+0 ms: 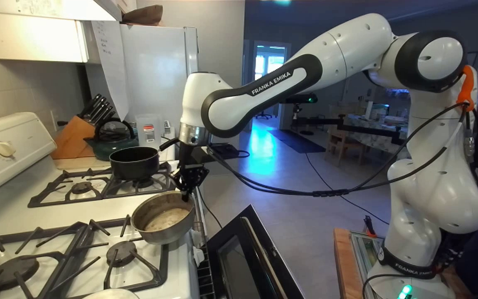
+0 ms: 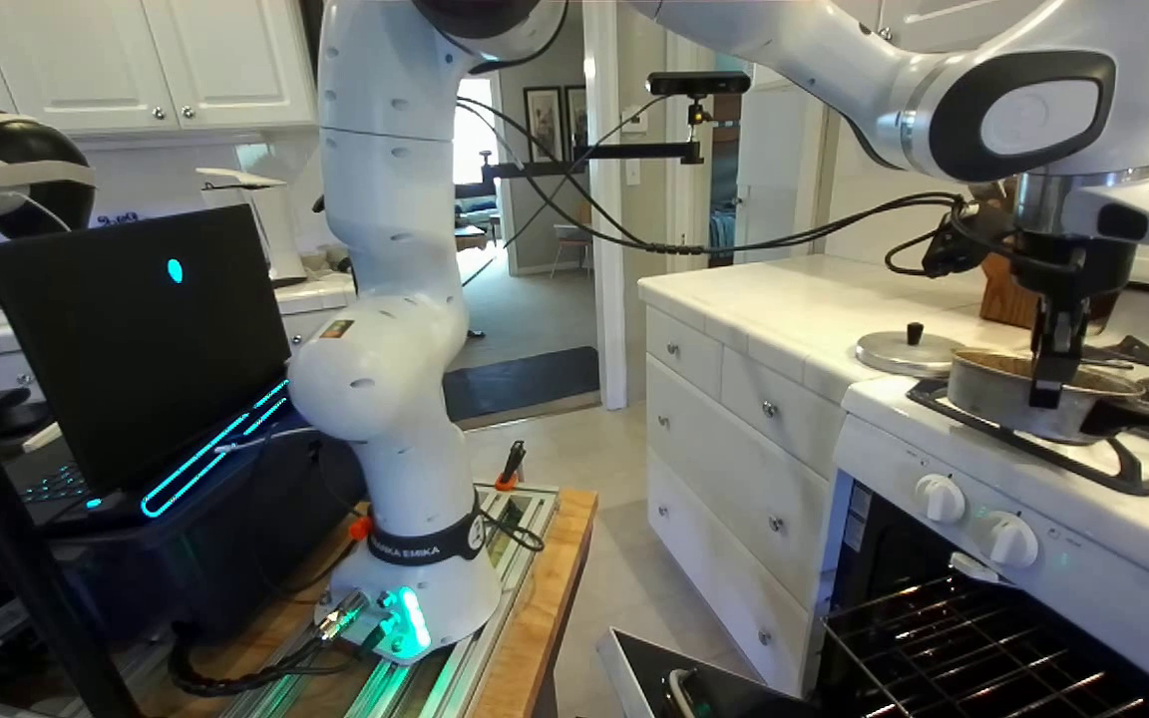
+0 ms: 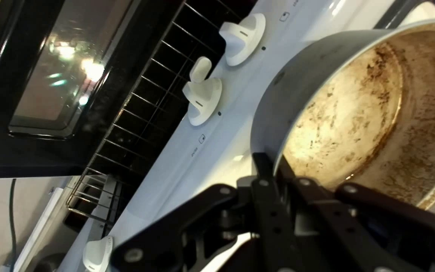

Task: Put the silver pan in the open oven.

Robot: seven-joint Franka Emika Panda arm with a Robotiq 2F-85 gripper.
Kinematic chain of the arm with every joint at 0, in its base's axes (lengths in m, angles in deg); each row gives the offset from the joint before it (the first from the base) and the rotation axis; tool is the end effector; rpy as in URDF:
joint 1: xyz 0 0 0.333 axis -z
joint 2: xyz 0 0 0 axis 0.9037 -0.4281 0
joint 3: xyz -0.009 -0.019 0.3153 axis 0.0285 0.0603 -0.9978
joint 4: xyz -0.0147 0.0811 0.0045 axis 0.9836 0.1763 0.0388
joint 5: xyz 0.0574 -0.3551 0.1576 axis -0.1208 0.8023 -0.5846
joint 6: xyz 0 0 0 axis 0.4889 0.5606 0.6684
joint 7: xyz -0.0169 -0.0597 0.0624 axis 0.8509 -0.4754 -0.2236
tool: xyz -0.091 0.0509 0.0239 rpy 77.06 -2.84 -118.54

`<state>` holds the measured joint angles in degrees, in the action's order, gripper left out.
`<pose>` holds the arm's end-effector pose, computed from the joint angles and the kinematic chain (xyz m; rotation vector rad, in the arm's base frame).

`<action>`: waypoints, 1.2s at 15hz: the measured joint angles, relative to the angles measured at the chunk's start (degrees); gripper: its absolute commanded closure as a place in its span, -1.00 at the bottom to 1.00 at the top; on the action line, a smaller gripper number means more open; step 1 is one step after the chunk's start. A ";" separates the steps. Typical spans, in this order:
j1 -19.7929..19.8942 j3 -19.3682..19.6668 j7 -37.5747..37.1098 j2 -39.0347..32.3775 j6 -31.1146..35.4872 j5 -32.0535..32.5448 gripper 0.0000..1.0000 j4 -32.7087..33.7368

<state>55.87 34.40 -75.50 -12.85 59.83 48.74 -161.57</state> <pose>0.6011 0.1070 0.4241 -2.9522 0.6287 -0.2045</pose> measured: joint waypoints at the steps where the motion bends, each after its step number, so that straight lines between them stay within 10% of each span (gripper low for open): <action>1: 0.17 0.00 0.64 0.90 -0.62 0.15 0.97 -0.82; 18: 4.89 -0.03 10.84 12.12 -10.46 5.62 0.97 -15.26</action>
<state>60.76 34.37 -64.67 -0.73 49.37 54.36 -176.83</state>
